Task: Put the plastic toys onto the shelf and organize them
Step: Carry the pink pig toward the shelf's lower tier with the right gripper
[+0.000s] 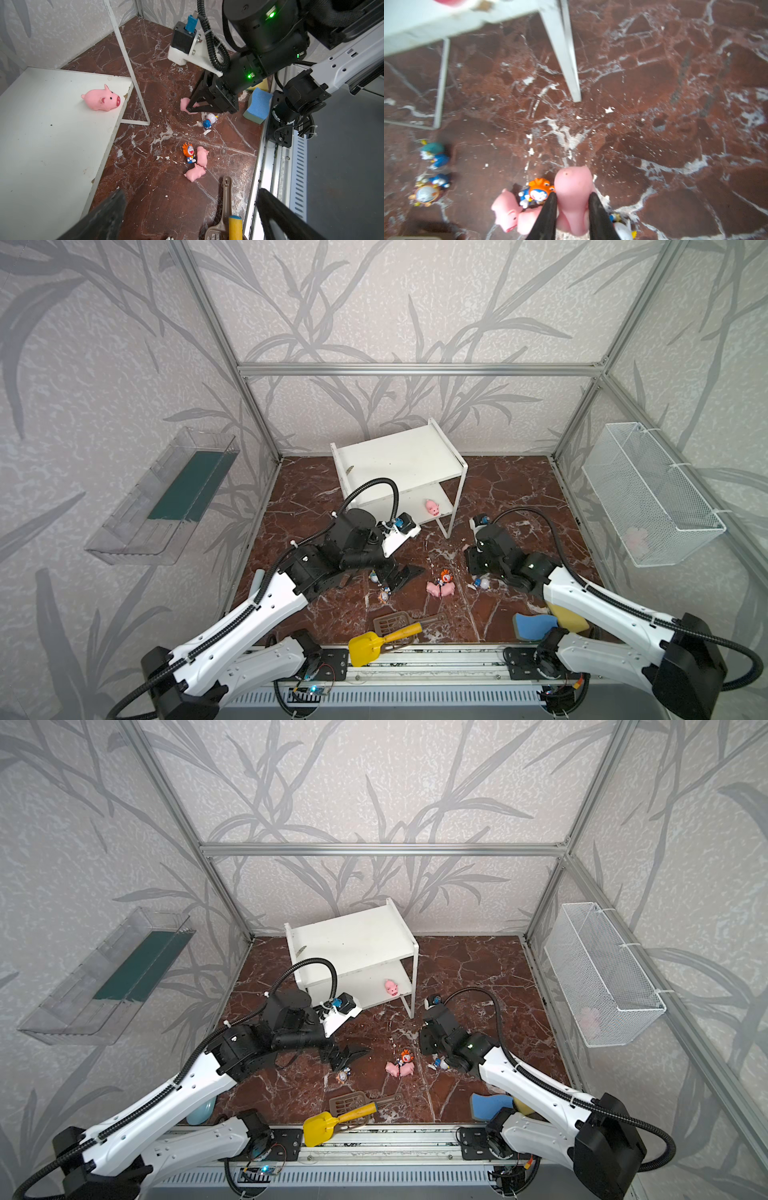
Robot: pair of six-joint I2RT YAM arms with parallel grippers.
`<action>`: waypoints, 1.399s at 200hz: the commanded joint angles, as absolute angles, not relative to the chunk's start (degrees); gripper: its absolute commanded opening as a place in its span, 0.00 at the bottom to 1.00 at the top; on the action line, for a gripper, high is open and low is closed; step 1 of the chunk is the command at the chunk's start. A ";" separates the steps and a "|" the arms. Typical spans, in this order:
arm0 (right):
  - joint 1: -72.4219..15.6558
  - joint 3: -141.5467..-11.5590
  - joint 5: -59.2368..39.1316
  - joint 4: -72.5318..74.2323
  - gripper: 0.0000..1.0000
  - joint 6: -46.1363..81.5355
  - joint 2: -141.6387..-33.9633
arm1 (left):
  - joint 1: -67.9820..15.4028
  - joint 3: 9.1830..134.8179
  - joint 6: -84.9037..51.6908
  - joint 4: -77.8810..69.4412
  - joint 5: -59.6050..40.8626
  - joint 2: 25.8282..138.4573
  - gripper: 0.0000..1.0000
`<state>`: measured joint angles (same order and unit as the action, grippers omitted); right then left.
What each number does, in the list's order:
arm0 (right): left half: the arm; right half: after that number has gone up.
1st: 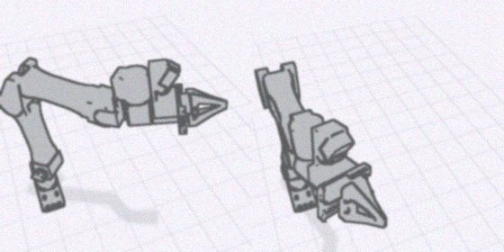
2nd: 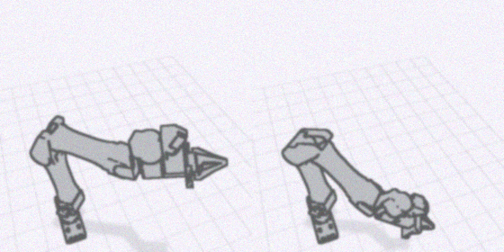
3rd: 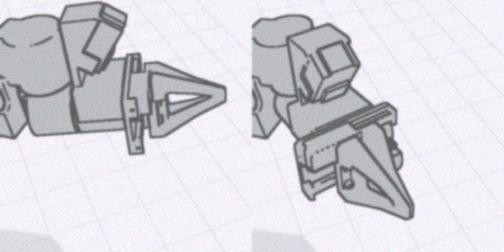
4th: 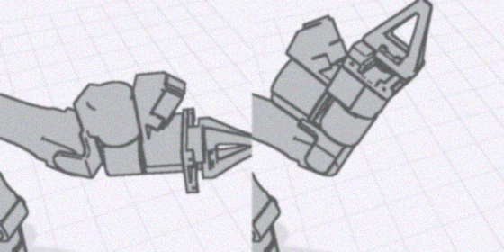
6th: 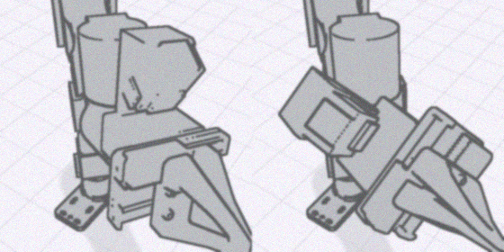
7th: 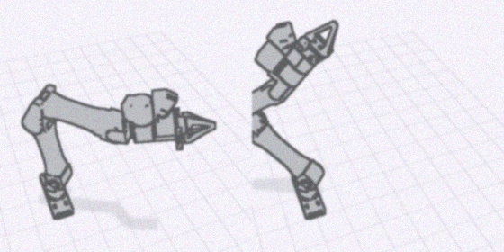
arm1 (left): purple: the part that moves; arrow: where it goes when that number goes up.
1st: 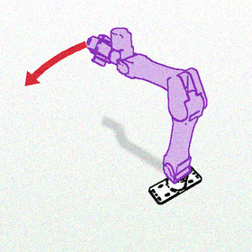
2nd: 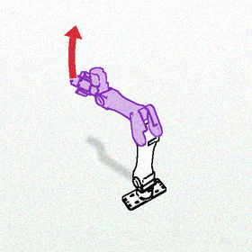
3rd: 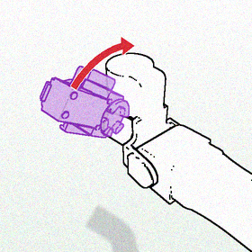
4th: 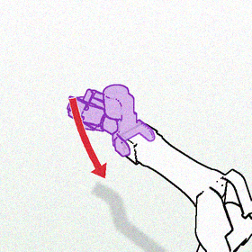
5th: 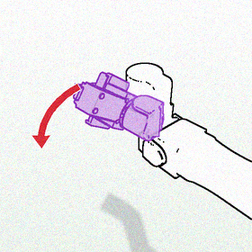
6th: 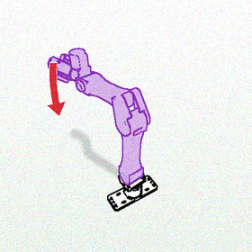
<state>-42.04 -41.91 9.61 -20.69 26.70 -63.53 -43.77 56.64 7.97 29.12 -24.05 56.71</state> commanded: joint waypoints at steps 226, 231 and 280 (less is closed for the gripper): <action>-53.20 -50.67 17.66 8.49 0.28 27.33 -77.08 | -43.70 54.49 12.35 28.26 -13.80 47.28 0.99; -53.26 -50.63 17.99 8.72 0.28 27.41 -77.08 | -43.73 54.48 12.36 28.24 -13.96 47.27 0.99; -53.35 -49.17 20.15 13.59 0.28 27.87 -78.95 | -43.61 54.50 12.26 28.22 -14.01 47.16 0.99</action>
<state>-52.95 -50.13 17.58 8.73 27.44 -77.47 -43.77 55.22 10.96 28.69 -13.78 47.97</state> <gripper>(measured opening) 0.283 0.992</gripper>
